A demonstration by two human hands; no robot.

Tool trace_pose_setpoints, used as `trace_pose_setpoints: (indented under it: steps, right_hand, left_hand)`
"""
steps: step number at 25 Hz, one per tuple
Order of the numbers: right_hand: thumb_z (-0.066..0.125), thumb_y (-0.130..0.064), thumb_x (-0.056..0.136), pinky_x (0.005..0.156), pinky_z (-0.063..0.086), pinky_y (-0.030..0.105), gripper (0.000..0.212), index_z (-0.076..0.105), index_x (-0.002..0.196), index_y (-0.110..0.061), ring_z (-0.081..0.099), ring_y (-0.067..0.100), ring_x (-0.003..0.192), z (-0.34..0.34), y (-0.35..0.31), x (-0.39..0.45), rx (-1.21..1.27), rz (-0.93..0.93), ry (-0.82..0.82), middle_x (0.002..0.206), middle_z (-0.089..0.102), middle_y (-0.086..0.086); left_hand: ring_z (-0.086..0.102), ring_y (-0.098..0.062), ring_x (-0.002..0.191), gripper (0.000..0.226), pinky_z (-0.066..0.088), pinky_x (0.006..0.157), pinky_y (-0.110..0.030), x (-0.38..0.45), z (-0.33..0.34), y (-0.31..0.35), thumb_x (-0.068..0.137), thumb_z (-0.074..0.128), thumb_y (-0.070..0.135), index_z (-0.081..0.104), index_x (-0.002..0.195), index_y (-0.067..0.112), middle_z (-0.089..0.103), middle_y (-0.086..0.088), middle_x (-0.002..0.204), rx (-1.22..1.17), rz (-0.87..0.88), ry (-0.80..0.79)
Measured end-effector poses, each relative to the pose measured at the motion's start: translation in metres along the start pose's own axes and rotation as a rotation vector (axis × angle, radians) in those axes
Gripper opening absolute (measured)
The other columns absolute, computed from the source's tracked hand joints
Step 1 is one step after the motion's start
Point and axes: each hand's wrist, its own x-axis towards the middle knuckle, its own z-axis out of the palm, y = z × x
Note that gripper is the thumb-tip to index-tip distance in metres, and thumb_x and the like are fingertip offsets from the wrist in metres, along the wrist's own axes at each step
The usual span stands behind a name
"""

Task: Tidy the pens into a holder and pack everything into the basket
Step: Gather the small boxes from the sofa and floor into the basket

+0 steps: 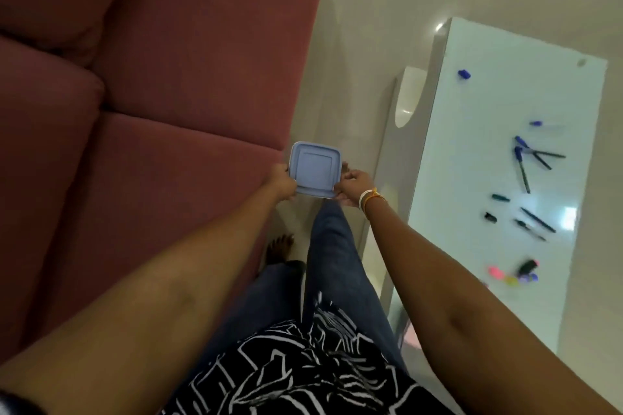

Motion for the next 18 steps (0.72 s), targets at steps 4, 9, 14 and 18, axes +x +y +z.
trace_pose_setpoints:
  steps: [4, 9, 14, 18]
  right_hand:
    - [0.063, 0.006, 0.079, 0.059, 0.053, 0.034, 0.026, 0.046, 0.071, -0.013, 0.058, 0.021, 0.055, 0.018, 0.092, -0.079, 0.150, 0.037, 0.030, 0.067, 0.056, 0.012]
    - [0.066, 0.005, 0.078, 0.060, 0.053, 0.031, 0.027, 0.048, 0.071, -0.014, 0.060, 0.020, 0.058, 0.029, 0.201, -0.139, 0.278, 0.050, 0.083, 0.069, 0.059, 0.010]
    - [0.065, 0.004, 0.076, 0.063, 0.055, 0.032, 0.025, 0.050, 0.072, -0.015, 0.062, 0.022, 0.060, 0.032, 0.329, -0.189, 0.363, 0.081, 0.114, 0.074, 0.062, 0.012]
    - [0.063, 0.004, 0.074, 0.057, 0.053, 0.030, 0.025, 0.051, 0.070, -0.017, 0.062, 0.026, 0.064, 0.030, 0.428, -0.228, 0.484, 0.147, 0.255, 0.079, 0.061, 0.013]
  left_hand:
    - [0.059, -0.036, 0.081, 0.041, 0.054, 0.047, -0.032, -0.076, 0.034, -0.063, 0.093, 0.047, -0.007, 0.042, 0.133, -0.006, 0.052, -0.026, 0.126, 0.052, -0.008, -0.052]
    - [0.063, -0.036, 0.090, 0.043, 0.057, 0.078, -0.049, -0.129, 0.088, -0.134, 0.092, 0.048, -0.003, 0.044, 0.134, -0.001, 0.053, -0.024, 0.128, 0.153, 0.029, -0.101]
    - [0.059, -0.022, 0.071, 0.039, 0.060, 0.071, -0.039, -0.190, 0.168, -0.204, 0.093, 0.046, -0.004, 0.047, 0.132, 0.000, 0.055, -0.016, 0.115, 0.230, 0.065, -0.134]
    - [0.060, -0.026, 0.083, 0.050, 0.057, 0.066, -0.034, -0.232, 0.238, -0.252, 0.091, 0.052, -0.002, 0.041, 0.139, 0.004, 0.053, -0.019, 0.129, 0.257, 0.048, -0.206]
